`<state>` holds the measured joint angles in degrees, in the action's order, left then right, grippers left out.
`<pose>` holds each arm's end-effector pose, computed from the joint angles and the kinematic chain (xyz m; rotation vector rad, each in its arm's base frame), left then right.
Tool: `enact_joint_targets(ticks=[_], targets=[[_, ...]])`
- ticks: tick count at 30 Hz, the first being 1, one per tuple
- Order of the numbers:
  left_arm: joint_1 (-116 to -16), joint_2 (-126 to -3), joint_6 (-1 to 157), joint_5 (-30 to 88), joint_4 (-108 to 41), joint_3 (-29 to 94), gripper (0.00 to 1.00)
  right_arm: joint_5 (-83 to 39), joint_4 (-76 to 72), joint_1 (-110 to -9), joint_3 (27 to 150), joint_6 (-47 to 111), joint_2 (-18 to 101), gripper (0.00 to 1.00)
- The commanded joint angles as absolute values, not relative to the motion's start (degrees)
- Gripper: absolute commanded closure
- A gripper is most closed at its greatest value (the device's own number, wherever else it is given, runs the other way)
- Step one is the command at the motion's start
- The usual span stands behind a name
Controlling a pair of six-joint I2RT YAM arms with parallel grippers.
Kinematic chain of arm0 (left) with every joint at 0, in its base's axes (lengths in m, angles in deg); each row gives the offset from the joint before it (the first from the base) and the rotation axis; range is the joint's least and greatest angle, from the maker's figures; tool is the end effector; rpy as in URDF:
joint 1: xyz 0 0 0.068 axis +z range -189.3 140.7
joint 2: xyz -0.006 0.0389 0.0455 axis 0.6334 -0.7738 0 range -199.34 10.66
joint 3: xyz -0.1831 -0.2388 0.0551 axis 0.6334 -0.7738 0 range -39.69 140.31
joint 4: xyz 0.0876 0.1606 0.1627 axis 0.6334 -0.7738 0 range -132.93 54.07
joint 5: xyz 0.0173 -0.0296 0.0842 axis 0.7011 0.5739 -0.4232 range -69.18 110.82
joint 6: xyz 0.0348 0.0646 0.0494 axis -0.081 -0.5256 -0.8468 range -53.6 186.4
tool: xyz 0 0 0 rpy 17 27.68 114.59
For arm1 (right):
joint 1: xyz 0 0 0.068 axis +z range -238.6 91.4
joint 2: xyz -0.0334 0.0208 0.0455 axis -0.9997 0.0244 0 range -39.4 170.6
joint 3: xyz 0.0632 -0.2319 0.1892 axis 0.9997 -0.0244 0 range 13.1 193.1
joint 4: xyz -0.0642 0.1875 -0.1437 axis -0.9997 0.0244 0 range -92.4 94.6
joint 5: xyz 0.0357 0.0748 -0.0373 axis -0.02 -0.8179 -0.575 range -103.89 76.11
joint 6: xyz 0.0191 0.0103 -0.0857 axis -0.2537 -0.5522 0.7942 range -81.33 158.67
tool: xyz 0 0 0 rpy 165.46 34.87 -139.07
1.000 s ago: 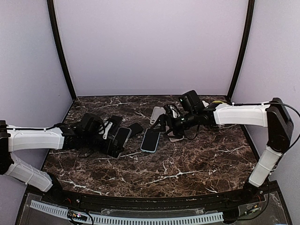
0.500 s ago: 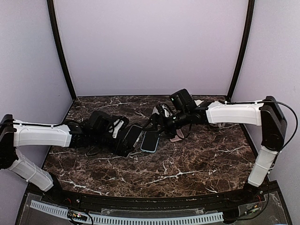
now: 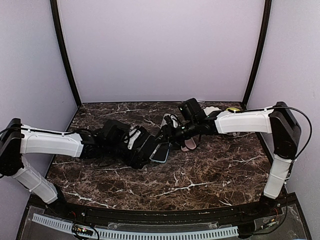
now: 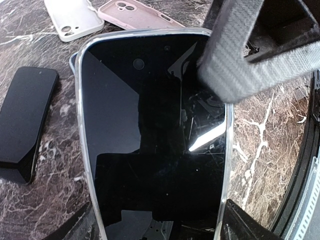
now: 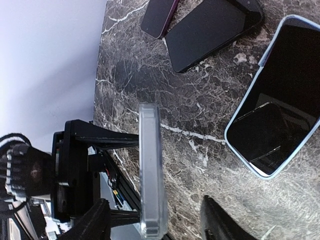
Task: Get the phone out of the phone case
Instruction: Pass from the left arm to the right, then remove the top left corner of the phone case.
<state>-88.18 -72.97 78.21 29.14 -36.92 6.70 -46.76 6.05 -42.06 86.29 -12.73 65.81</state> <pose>0.2040 -0.2510 0.2260 0.8194 2.1852 -0.7182 0.2642 0.3408 0.2406 -0.2451 2.6332 1.4195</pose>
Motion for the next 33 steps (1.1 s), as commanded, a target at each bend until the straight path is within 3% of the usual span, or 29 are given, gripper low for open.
enact_joint_targets(ticks=[1,4,14,16,21,26,33], targets=[[-89.4,-73.5,76.5,28.5,-33.5,9.7,0.56,-49.0,3.0,-41.5,87.5,-14.3,66.8,0.51],[-89.8,-74.1,76.0,27.8,-33.6,10.0,0.56,-50.2,2.7,-41.5,87.5,-14.9,67.1,0.70],[-90.8,-73.9,72.9,26.9,-33.5,10.6,0.56,-50.4,6.5,-41.5,87.8,-12.3,66.7,1.00],[-91.1,-73.3,71.8,26.8,-33.7,10.6,0.51,-51.1,5.9,-41.6,87.5,-11.9,66.3,1.00],[-91.2,-71.7,68.4,27.3,-38.4,12.7,0.04,-51.3,3.5,-42.5,85.9,-9.2,63.6,1.00],[-91.2,-69.5,62.6,24.5,-47.7,17.5,0.01,-51.1,4.9,-44.5,86.9,-1.5,61.4,1.00],[-91.2,-68.0,55.2,9.6,-61.5,25.9,0.01,-40.7,14.0,-46.6,91.9,11.5,58.2,1.00]])
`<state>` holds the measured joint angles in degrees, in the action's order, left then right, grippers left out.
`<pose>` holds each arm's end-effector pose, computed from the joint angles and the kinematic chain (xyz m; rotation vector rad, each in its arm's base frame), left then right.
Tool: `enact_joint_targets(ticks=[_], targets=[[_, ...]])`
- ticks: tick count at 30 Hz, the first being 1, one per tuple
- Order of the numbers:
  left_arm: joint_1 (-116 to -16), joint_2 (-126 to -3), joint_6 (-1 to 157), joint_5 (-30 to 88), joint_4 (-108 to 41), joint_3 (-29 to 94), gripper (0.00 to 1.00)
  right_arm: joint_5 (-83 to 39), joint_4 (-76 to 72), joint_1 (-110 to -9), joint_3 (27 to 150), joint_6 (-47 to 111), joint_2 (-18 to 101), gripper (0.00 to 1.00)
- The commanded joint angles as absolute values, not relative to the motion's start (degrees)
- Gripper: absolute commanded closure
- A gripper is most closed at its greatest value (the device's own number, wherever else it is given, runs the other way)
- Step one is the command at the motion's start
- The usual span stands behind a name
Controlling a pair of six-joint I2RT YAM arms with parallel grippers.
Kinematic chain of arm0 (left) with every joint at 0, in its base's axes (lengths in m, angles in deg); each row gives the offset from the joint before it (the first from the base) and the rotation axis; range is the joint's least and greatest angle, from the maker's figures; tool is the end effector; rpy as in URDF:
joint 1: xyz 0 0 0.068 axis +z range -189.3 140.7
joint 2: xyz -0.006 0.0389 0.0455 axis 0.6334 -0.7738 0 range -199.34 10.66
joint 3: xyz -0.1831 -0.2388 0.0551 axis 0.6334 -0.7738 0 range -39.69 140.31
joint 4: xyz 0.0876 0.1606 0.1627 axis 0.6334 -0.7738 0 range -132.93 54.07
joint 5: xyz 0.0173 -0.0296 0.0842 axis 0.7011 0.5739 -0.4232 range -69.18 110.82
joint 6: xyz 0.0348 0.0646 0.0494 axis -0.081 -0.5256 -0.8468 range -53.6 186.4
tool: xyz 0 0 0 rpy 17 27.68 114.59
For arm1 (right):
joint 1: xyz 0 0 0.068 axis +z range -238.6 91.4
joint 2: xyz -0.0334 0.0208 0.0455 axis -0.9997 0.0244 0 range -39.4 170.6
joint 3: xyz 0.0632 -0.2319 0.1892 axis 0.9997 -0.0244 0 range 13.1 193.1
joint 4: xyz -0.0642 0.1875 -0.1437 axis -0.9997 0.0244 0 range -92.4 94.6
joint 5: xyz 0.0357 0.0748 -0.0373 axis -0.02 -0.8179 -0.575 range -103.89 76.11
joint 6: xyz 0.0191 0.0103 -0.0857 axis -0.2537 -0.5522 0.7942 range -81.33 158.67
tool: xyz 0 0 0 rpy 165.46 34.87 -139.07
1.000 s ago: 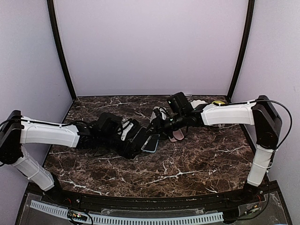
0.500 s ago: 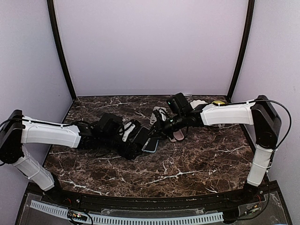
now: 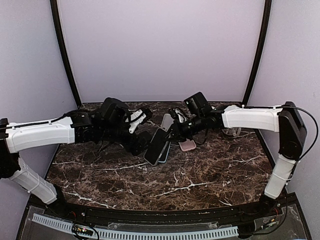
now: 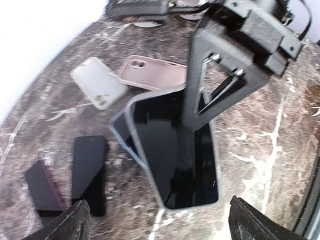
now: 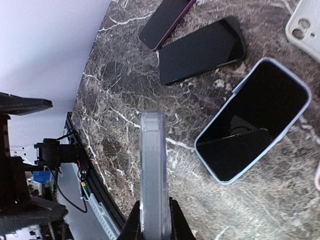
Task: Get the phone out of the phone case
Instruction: Remove the top left corner of the phone case.
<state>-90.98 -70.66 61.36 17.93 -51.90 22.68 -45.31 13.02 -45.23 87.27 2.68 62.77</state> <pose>0.2104 -0.2598 0.3038 1.0233 1.9571 -0.4047 0.2728 0.3141 0.2542 -0.4746 2.5377 1.2594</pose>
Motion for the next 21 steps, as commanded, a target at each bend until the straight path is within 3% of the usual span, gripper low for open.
enact_joint_targets(ticks=[1,8,12,18,21], targets=[[-91.1,-67.7,54.4,8.6,-61.8,26.4,0.01,-40.2,14.4,-47.0,92.5,12.9,57.9,1.00],[-89.7,-65.6,44.2,-3.4,-56.8,23.2,0.01,-28.3,13.9,-47.6,93.2,22.5,53.3,1.00],[-86.2,-64.6,44.9,2.5,-54.1,22.8,0.01,-22.2,2.2,-47.6,85.3,29.5,47.1,1.00],[-81.4,-56.7,42.0,22.3,-42.4,13.5,0.02,-23.9,-26.5,-47.3,66.4,41.9,36.4,1.00],[-81.2,-50.1,38.2,28.6,-33.9,5.3,0.02,-25.1,-26.1,-47.2,67.1,41.7,36.8,1.00]])
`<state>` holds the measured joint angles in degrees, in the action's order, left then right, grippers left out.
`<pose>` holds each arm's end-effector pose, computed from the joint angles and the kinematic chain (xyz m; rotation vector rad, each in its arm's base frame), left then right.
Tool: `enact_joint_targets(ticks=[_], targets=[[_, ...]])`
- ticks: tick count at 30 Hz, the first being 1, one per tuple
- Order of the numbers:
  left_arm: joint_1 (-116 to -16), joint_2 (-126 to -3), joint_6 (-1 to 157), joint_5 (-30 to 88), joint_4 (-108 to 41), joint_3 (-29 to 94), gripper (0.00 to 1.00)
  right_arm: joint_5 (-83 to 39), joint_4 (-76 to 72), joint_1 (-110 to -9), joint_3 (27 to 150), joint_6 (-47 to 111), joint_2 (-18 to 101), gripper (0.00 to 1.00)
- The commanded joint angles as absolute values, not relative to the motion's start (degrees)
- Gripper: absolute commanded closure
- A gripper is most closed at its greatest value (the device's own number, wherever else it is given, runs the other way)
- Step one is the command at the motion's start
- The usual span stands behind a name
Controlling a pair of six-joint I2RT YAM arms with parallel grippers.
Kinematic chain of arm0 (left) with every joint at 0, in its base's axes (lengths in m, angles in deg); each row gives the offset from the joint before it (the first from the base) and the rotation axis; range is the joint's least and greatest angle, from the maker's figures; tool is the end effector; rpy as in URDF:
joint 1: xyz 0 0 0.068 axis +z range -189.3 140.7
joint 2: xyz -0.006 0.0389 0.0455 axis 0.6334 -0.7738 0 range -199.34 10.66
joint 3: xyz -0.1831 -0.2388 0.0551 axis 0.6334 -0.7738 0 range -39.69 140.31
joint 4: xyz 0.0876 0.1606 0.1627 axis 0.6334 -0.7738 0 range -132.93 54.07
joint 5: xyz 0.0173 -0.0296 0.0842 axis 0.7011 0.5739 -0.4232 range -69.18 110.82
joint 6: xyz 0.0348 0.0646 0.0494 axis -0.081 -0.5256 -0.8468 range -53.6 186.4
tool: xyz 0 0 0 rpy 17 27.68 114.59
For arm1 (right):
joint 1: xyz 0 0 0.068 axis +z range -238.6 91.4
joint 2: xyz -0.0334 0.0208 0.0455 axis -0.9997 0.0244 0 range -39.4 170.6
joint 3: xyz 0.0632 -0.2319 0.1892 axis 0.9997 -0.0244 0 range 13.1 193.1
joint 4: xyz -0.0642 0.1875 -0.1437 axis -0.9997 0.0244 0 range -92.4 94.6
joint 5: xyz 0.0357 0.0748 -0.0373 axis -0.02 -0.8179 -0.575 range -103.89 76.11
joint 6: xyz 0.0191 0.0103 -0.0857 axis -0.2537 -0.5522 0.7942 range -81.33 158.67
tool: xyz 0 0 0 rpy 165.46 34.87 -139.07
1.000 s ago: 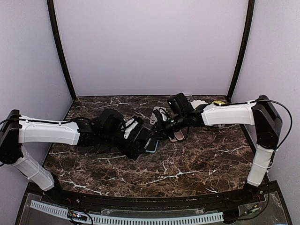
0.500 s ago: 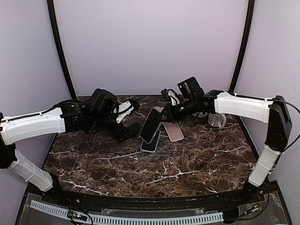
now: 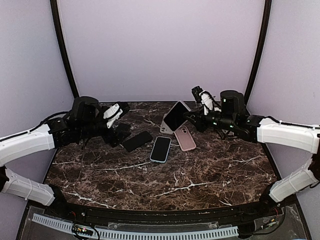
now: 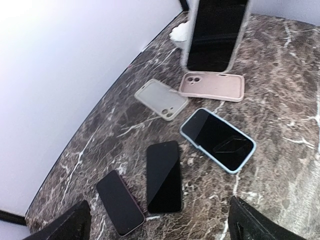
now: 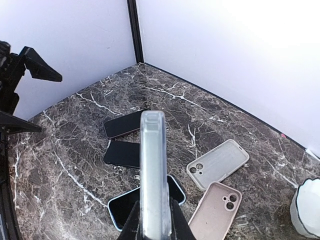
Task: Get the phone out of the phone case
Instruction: Remove the top left corner of the phone case.
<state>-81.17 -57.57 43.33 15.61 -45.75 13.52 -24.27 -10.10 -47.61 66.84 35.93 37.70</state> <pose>0.2152 -0.1832 0.3253 1.0264 1.7216 -0.1192 0.2409 0.2281 0.3282 -0.7434 1.7460 0.6942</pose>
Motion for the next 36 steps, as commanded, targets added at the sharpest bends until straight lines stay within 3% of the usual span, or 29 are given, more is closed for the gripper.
enact_joint_targets(ticks=[1,9,16,25,36], targets=[[-81.2,-48.3,37.7,32.0,-33.4,4.4,0.03,-27.5,-26.0,-47.2,67.4,42.0,37.1,1.00],[-81.2,-44.1,30.5,48.7,-34.8,-0.6,0.15,-60.4,-26.6,-46.9,64.6,56.9,34.7,1.00],[-81.2,-41.0,27.7,58.2,-33.2,-4.5,0.24,-74.3,-17.5,-46.7,70.7,56.9,37.3,1.00],[-81.2,-41.7,26.0,68.0,-33.4,-4.8,0.39,-77.6,-19.9,-43.6,70.5,58.6,38.1,1.00],[-81.7,-43.4,27.2,73.0,-31.0,-5.1,0.47,-76.0,-15.9,-40.1,73.3,62.5,42.0,1.00]])
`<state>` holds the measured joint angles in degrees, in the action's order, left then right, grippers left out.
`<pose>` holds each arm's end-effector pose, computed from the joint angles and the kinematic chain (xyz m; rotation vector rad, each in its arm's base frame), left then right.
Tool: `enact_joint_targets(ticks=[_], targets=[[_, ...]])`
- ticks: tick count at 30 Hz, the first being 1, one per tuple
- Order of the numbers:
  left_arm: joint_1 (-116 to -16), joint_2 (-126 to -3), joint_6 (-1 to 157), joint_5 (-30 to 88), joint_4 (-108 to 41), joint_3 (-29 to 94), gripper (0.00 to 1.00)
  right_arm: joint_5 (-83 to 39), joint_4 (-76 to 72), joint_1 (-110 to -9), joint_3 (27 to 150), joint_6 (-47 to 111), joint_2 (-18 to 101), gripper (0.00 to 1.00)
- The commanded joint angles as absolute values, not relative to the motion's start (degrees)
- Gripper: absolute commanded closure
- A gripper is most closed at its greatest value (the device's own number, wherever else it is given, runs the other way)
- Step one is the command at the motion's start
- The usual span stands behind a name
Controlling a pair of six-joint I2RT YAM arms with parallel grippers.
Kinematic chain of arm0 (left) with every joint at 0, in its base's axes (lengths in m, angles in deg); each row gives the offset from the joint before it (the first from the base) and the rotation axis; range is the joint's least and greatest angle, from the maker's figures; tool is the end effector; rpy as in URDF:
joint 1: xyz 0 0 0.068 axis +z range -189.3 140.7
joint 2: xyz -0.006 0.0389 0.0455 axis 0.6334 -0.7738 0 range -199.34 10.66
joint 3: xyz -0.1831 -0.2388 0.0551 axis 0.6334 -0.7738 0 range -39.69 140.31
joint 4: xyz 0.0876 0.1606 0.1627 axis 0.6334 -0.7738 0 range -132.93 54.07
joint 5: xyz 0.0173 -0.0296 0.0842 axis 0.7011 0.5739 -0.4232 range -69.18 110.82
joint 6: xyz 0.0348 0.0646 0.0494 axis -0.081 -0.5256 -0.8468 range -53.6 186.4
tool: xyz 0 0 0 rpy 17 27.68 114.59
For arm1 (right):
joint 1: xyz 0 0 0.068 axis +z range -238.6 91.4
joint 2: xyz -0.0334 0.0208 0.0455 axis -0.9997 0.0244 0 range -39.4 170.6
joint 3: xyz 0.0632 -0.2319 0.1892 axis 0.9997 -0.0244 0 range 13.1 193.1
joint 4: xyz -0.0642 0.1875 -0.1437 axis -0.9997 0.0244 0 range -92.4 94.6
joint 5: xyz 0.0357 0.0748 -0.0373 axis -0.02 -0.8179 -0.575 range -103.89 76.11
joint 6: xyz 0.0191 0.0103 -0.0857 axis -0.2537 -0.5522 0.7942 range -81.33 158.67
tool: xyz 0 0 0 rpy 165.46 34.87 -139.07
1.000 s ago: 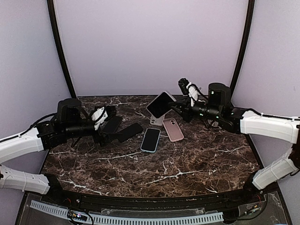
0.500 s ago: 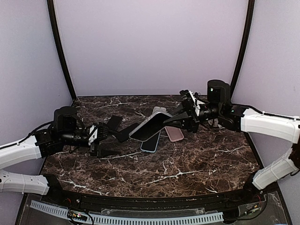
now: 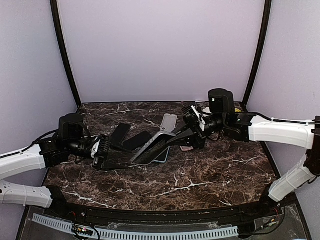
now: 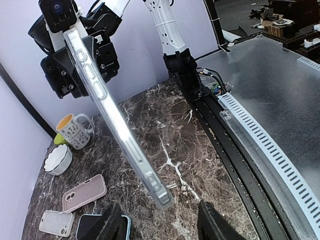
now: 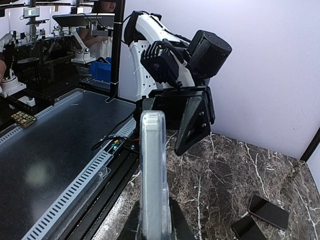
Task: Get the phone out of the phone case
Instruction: Remove the top left corner of the phone case.
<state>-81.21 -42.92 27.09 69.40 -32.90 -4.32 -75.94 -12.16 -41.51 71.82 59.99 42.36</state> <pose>0.1089 -0.1769 0.3063 1.5671 0.9174 -0.8042 0.1655 0.2799 0.3493 -1.6037 0.9386 1.2799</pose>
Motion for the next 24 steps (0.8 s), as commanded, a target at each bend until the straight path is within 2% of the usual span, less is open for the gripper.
enact_joint_targets(ticks=[1,13,24], targets=[[-81.8,-43.7,27.2,73.1,-31.2,-5.1,0.48,-75.7,-16.6,-39.9,73.1,62.6,42.0,1.00],[-82.7,-44.7,27.0,74.4,-31.9,-4.6,0.64,-73.7,-17.4,-38.5,73.0,65.9,42.8,1.00],[-83.2,-45.1,26.4,74.4,-32.6,-4.4,0.69,-73.5,-18.1,-37.4,73.1,66.4,42.8,1.00]])
